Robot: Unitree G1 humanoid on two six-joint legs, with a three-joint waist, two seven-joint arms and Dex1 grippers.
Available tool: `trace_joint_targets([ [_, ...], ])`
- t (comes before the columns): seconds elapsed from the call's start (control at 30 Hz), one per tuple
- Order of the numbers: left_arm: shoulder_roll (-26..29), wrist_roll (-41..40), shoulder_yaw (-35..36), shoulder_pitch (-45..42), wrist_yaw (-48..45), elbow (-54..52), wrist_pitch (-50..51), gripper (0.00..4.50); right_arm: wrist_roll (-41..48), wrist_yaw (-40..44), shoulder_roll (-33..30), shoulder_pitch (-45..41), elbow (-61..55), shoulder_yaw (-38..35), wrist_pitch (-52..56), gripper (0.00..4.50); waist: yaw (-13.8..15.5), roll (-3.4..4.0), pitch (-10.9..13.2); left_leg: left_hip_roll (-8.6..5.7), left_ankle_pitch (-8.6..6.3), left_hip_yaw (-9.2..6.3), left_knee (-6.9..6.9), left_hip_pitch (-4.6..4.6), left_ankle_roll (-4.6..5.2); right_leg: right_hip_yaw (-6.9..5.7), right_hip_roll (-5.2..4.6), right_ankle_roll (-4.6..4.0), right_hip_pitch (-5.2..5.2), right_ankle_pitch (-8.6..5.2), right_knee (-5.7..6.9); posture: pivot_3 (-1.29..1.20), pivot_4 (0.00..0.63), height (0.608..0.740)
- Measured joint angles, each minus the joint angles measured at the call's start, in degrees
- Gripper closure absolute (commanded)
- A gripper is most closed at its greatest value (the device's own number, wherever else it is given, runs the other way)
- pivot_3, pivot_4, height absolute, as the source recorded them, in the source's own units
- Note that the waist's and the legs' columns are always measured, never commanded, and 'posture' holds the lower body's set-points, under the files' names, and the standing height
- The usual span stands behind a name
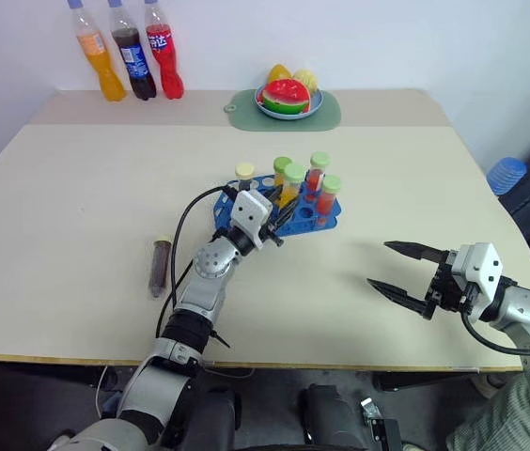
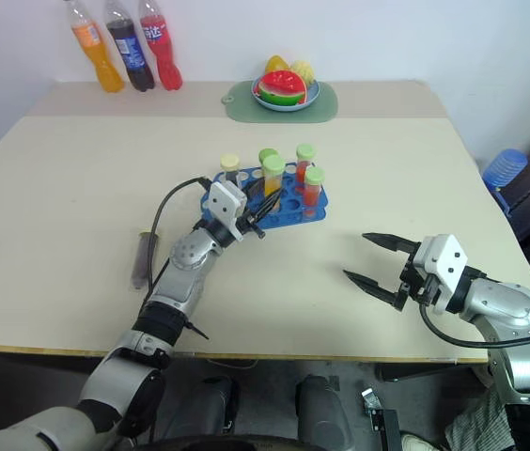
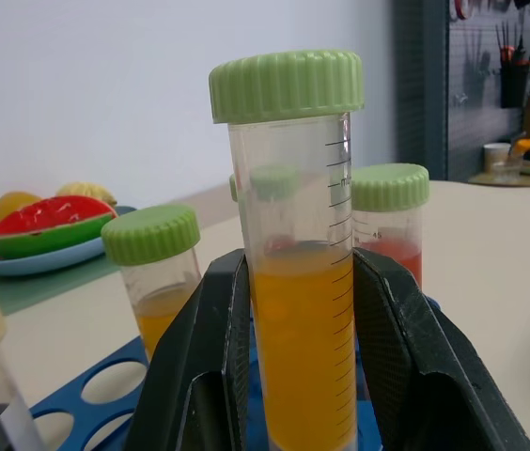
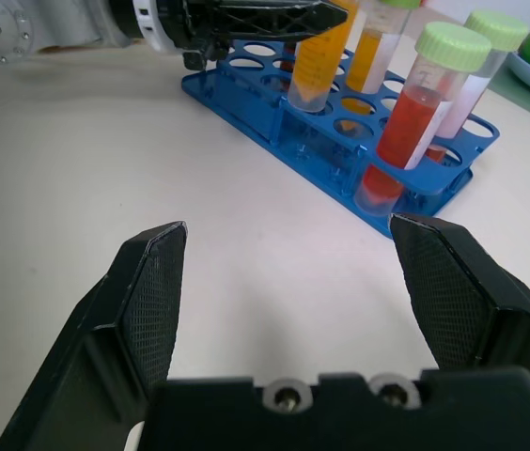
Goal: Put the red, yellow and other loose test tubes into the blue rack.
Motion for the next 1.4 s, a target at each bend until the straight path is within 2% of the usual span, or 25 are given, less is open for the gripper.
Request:
trace_joint_targets([
  [0.17,-0.2,0.8,-0.2,1.1,0.0,4.7,0.3,3.08,0.0,0.0,0.2,-0.5,0.0,0.1,0.2,0.68,-0.1,-0.02,0.0,0.00,0.00,0.00,-0.02,-0.10,0.00,0.00,0.01,0.00,-0.13,0.00,0.00,0.00,0.150,0.740],
  [0.37,-0.6,0.9,0.0,1.0,-0.5,5.0,-0.3,3.08,0.0,0.0,0.6,-0.5,-0.2,0.5,0.4,0.68,0.0,-0.05,0.0,-0.01,-0.01,0.00,-0.02,-0.12,0.01,0.00,-0.01,0.01,-0.13,-0.01,-0.03,0.00,0.150,0.740],
  [0.47,-0.5,-2.5,0.8,1.7,-4.3,3.5,2.0,2.01,0.0,0.0,0.7,-0.4,-0.2,0.5,0.5,0.68,-0.1,-0.05,0.0,0.00,-0.01,-0.01,-0.04,-0.11,0.01,0.00,-0.01,0.01,-0.14,-0.01,-0.02,0.00,0.150,0.740],
  [0.6,-1.6,-5.0,1.1,3.1,-5.4,-1.2,3.4,0.05,0.0,-0.3,1.1,-0.5,-0.3,0.8,0.6,0.68,0.0,-0.08,0.1,0.00,-0.01,-0.02,-0.04,-0.13,0.01,0.00,-0.01,0.01,-0.14,-0.01,-0.02,0.00,0.150,0.740],
  [0.7,-1.7,-6.6,1.3,4.1,-4.3,-9.3,4.8,0.05,-0.1,-0.5,1.4,-0.6,-0.3,1.5,0.6,0.68,-0.1,-0.08,0.1,0.01,-0.01,-0.02,-0.05,-0.13,0.01,0.01,-0.01,0.01,-0.15,-0.01,-0.02,0.00,0.150,0.740],
  [0.83,0.8,-10.2,2.5,7.4,-3.6,-23.6,10.8,0.05,-0.1,-0.6,1.4,-0.7,-0.4,1.7,0.6,0.68,-0.2,-0.07,0.1,0.03,-0.01,-0.02,-0.06,-0.11,0.01,0.01,0.00,0.01,-0.15,-0.01,-0.01,0.00,0.150,0.740],
  [0.93,4.9,-12.2,5.5,10.6,-0.3,-33.5,19.9,0.05,-0.1,-0.5,1.4,-0.7,-0.4,1.7,0.6,0.68,-0.2,-0.06,0.1,0.05,-0.01,-0.04,-0.06,-0.10,0.01,0.01,0.01,0.00,-0.14,-0.01,0.00,0.00,0.150,0.740],
  [1.0,8.6,-12.4,9.4,11.4,6.8,-40.4,34.3,0.05,0.0,-0.2,1.4,-0.8,-0.4,1.8,0.6,0.68,-0.2,-0.09,0.1,0.04,-0.01,-0.12,-0.05,-0.10,0.01,0.01,0.01,0.00,-0.14,-0.01,0.01,0.00,0.150,0.740],
  [1.07,13.2,-15.4,17.1,11.4,14.9,-47.3,54.7,0.05,0.0,0.3,1.4,-1.4,0.1,1.9,0.4,0.68,-0.7,-0.10,0.2,0.07,-0.01,-0.25,-0.07,-0.10,0.02,0.00,0.04,0.01,-0.17,-0.02,0.04,0.00,0.150,0.740],
  [1.1,14.3,-16.7,20.7,11.4,17.5,-49.5,61.3,0.05,-0.1,0.6,1.4,-1.4,0.4,1.9,0.4,0.68,-0.7,-0.12,0.2,0.07,-0.02,-0.26,-0.08,-0.10,0.02,-0.01,0.04,0.01,-0.18,-0.03,0.04,0.00,0.150,0.740],
  [1.13,14.2,-17.7,24.4,10.9,20.8,-52.2,68.2,0.05,-0.1,0.8,1.4,-1.4,1.2,1.9,0.2,0.68,-0.5,-0.15,0.2,0.06,-0.02,-0.27,-0.07,-0.11,0.03,-0.03,0.02,0.03,-0.17,-0.03,0.03,0.00,0.150,0.740],
  [1.23,8.9,-18.0,36.4,2.5,30.7,-57.3,92.9,0.05,-0.1,1.5,1.8,-3.0,2.3,3.4,-0.2,0.68,0.4,-0.43,0.3,-0.08,-0.01,-0.33,0.06,-0.24,0.02,-0.29,-0.08,0.05,-0.09,-0.04,-0.01,0.00,0.150,0.740],
  [1.3,8.0,-16.7,40.7,-2.1,34.2,-57.7,105.4,0.05,-0.1,2.1,2.1,-3.7,2.4,4.1,-0.6,0.68,0.2,-0.49,0.3,-0.10,-0.02,-0.33,0.04,-0.25,0.00,-0.32,-0.08,0.05,-0.08,-0.04,-0.04,0.00,0.150,0.740],
  [1.4,6.6,-15.8,44.1,-4.5,39.4,-56.5,112.4,0.05,-0.2,2.7,2.6,-4.5,4.3,5.1,-1.0,0.68,-0.3,-0.52,0.4,-0.05,0.00,-0.35,-0.06,-0.23,-0.05,-0.31,-0.05,0.05,-0.15,-0.05,-0.04,0.00,0.150,0.740],
])
